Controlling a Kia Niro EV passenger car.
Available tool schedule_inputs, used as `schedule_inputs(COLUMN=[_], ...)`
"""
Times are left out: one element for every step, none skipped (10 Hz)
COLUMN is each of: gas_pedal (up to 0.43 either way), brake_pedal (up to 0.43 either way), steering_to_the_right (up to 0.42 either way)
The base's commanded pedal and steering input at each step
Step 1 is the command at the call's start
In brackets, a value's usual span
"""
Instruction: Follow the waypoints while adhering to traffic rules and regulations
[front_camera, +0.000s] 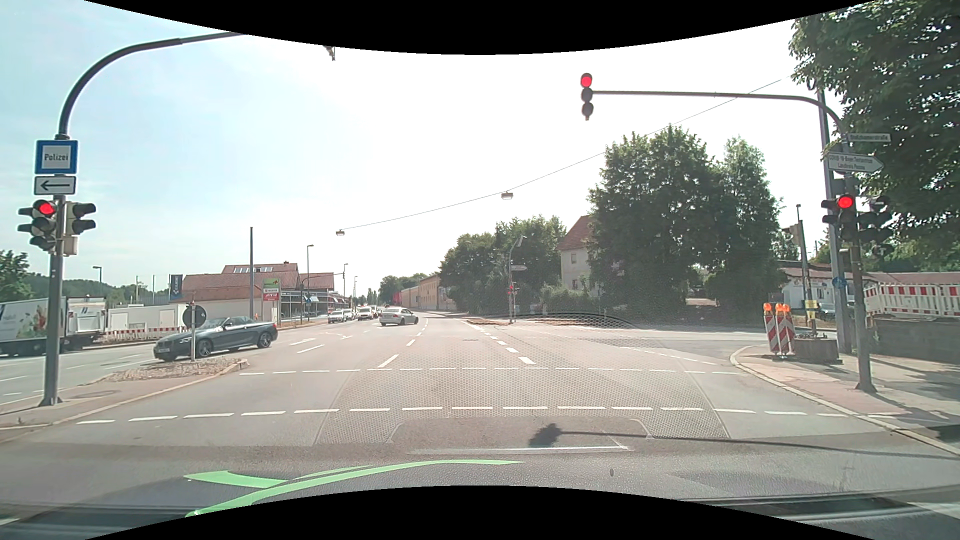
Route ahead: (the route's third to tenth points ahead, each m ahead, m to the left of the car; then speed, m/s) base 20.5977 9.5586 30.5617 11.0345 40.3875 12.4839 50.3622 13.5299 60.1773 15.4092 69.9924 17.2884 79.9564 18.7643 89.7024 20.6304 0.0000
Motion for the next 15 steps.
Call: schedule_inputs(gas_pedal=[0.0, 0.0, 0.0, 0.0, 0.0, 0.0, 0.0, 0.0, 0.0, 0.0, 0.0, 0.0, 0.0, 0.0, 0.0], brake_pedal=[0.341, 0.341, 0.341, 0.341, 0.341, 0.341, 0.341, 0.341, 0.341, 0.341, 0.341, 0.341, 0.341, 0.341, 0.341], steering_to_the_right=[-0.012, -0.011, -0.011, -0.012, -0.012, -0.011, -0.012, -0.012, -0.012, -0.012, -0.011, -0.011, -0.012, -0.012, -0.012])
